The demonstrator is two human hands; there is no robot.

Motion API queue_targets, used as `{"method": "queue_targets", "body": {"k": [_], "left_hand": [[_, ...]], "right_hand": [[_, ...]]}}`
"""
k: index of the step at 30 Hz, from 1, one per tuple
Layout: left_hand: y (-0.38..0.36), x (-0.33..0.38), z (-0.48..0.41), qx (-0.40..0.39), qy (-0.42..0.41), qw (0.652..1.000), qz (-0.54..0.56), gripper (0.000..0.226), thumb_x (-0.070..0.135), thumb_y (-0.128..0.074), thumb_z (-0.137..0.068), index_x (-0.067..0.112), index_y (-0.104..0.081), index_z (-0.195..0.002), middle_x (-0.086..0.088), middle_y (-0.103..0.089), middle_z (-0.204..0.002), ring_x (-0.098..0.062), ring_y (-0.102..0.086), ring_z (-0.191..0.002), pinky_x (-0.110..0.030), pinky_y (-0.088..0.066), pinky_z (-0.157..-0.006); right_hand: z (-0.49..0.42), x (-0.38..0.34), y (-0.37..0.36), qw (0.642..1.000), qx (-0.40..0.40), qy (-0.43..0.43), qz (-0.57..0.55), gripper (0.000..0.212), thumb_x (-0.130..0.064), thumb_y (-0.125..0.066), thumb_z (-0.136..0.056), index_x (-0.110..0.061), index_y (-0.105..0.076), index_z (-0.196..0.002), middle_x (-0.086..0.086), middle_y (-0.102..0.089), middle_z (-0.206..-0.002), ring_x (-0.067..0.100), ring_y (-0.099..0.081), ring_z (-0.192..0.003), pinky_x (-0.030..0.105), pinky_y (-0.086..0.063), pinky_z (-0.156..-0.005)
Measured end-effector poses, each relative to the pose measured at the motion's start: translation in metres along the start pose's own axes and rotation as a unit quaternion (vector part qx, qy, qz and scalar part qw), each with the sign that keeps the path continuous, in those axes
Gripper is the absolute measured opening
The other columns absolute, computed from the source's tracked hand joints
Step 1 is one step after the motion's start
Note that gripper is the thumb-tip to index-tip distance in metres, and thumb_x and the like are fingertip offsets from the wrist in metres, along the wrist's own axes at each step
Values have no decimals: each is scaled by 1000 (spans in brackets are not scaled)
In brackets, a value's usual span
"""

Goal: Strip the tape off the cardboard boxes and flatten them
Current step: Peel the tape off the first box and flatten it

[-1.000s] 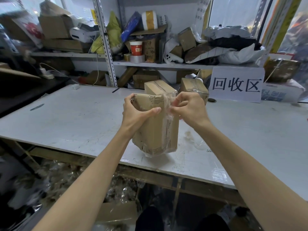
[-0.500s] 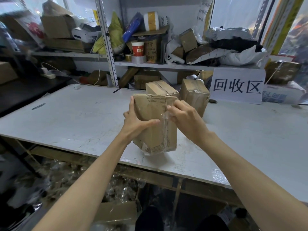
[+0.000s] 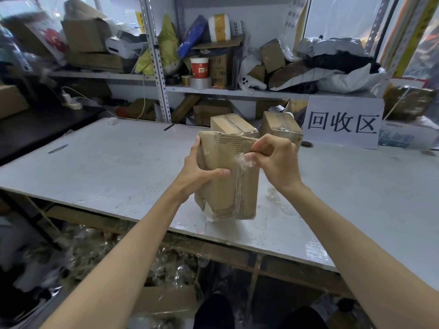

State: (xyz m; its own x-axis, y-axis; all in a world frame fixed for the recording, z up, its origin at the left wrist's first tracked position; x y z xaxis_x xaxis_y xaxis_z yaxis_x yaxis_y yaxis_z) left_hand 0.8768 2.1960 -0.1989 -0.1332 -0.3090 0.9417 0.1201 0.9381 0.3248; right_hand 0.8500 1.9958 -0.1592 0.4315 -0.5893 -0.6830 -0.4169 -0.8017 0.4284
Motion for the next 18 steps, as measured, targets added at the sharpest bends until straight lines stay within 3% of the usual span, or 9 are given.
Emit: {"method": "queue_targets", "body": {"k": [4,8,13,16,18], "left_hand": [[-1,-4,5,12,1,1000,25,125,56,-79,-61,43,1,-155,4,-34,-152,-23,-45,-133,-49,-44,-108],[-1,-12,9,-9,7,1000,26,129,53,-81,-60,50,8,-152,1,-28,-154,-25,-41,-136,-50,-41,-111],[-2,-11,11,25,2,1000,-3,133,55,-84,-50,51,1,-152,-1,-35,-148,-26,-45,-132,-52,-46,-106],[-3,-11,11,59,-5,998,20,129,59,-84,-50,47,-8,-153,1,-39,-147,-25,-47,-131,-52,-47,-104],[-4,-9,8,58,-6,998,21,127,62,-83,-50,45,-11,-154,1,-40,-147,-24,-47,-130,-51,-47,-104]], "right_hand": [[7,-4,-9,992,19,113,54,5,-10,-76,-79,-6,-74,-81,4,-68,-80,14,-63,-70,36,-57,-67],[16,-3,-11,989,-35,135,46,31,-29,-82,-72,-4,-74,-89,6,-64,-88,14,-57,-79,21,-51,-71],[14,-6,-8,984,-37,148,92,19,-14,-78,-77,-4,-65,-87,4,-65,-84,18,-59,-72,38,-54,-66],[11,-9,-8,981,-104,140,83,18,-7,-68,-85,-7,-52,-94,2,-64,-78,18,-62,-67,38,-55,-65],[10,-9,-7,977,-137,144,82,9,0,-61,-86,-5,-55,-91,4,-65,-76,21,-62,-67,42,-54,-65]]}}
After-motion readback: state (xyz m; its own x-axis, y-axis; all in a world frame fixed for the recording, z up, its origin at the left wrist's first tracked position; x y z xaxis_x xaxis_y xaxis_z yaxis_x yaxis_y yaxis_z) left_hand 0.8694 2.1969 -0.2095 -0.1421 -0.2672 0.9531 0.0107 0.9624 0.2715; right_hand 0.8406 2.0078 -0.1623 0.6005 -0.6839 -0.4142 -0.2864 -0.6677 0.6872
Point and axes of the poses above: each hand's wrist, its own z-axis away from the middle knuckle, its own y-axis out of the back of the hand, x = y × z, the point moved 1 cm from there along -z, towards the middle knuckle
